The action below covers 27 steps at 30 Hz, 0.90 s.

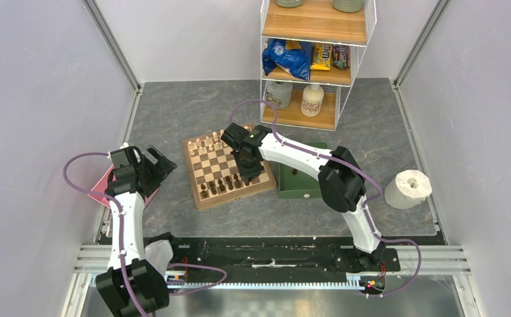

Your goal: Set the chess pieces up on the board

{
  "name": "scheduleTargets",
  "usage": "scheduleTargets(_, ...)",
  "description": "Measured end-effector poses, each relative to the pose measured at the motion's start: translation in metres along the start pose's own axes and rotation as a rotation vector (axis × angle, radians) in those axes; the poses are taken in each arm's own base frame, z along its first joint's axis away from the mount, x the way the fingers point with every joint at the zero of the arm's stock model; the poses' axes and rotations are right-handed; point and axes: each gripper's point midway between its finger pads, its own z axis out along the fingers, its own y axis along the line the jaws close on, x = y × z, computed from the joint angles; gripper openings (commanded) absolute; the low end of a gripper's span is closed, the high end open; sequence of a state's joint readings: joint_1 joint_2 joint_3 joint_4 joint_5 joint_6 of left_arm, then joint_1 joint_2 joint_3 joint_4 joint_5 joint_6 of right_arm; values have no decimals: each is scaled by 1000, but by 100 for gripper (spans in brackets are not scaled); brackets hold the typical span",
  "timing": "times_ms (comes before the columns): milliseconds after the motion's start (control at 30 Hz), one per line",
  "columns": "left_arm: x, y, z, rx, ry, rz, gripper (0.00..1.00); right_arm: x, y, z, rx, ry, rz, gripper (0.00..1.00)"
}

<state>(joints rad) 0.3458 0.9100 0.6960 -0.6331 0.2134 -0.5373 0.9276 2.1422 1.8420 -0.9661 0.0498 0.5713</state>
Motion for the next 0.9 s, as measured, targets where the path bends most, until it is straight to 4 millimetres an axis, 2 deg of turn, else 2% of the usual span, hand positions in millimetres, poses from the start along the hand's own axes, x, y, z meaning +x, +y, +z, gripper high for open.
scheduleTargets(433,0,0,0,0,0,0,99,-3,2,-2,-6,-11,1,25)
scheduleTargets(900,0,0,0,0,0,0,99,-5,2,-1,-4,-14,0,31)
